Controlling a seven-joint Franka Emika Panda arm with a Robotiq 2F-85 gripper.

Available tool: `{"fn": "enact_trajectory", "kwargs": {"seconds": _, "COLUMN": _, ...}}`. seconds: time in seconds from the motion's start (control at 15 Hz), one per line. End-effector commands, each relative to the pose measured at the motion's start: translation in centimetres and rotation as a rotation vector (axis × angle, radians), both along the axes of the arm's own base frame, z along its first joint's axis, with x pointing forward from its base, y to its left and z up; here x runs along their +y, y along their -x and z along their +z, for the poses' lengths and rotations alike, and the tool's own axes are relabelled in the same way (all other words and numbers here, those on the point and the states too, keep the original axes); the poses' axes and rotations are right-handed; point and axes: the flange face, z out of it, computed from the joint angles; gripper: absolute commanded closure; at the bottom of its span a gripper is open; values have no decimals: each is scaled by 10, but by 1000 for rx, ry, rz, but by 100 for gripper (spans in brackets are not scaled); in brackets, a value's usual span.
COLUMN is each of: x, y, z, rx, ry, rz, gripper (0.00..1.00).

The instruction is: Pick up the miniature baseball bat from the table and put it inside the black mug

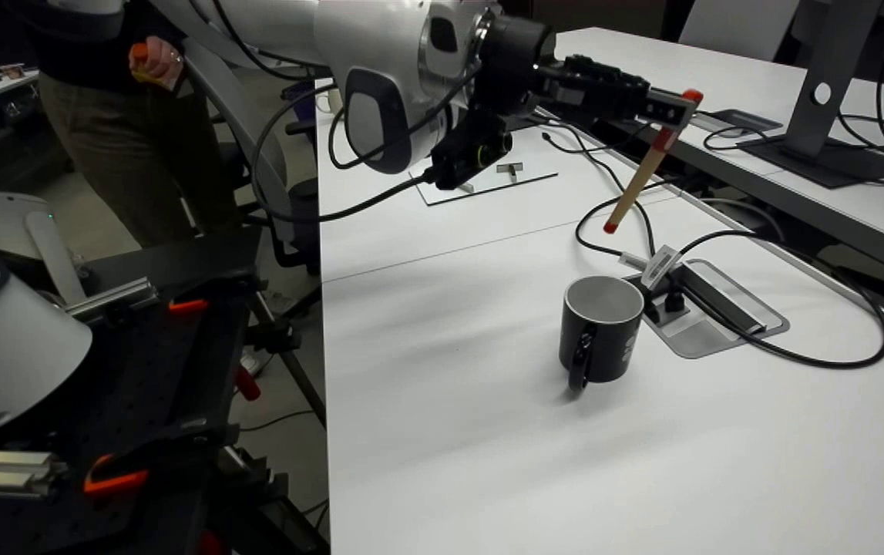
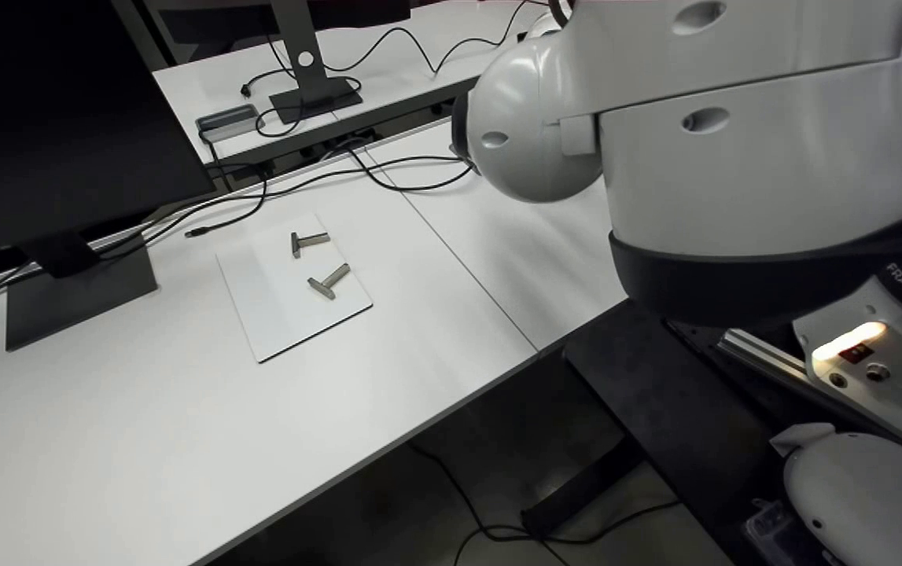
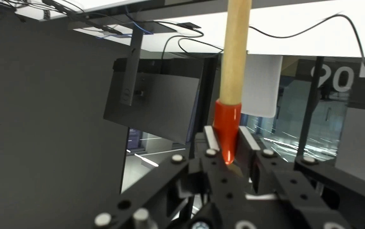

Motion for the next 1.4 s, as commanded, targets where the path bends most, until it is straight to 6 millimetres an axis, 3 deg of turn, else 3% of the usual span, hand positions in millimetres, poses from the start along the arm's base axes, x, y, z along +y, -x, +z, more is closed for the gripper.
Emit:
{"fn": "enact_trajectory", "kwargs": {"seconds": 0.0, "x": -29, "y": 10, "z": -10, "rx": 10, "ry": -26, "rz": -81, "gripper": 93}}
{"fn": "enact_trajectory", "kwargs": {"seconds": 0.2, "x": -39, "y": 11, "z": -13, "rx": 13, "ry": -30, "rz": -104, "gripper": 93}}
{"fn": "enact_trajectory", "kwargs": {"seconds": 0.4, "x": -35, "y": 10, "z": -11, "rx": 18, "ry": -24, "rz": -93, "gripper": 93}}
{"fn": "enact_trajectory", "kwargs": {"seconds": 0.53, "x": -28, "y": 9, "z": -12, "rx": 26, "ry": -18, "rz": -74, "gripper": 93}}
{"fn": "enact_trajectory", "kwargs": {"seconds": 1.0, "x": 28, "y": -2, "z": -8, "rx": 79, "ry": 52, "rz": 88, "gripper": 93}}
{"fn": "enact_trajectory", "kwargs": {"seconds": 1.33, "x": 33, "y": -6, "z": -2, "rx": 79, "ry": 65, "rz": 104, "gripper": 93}}
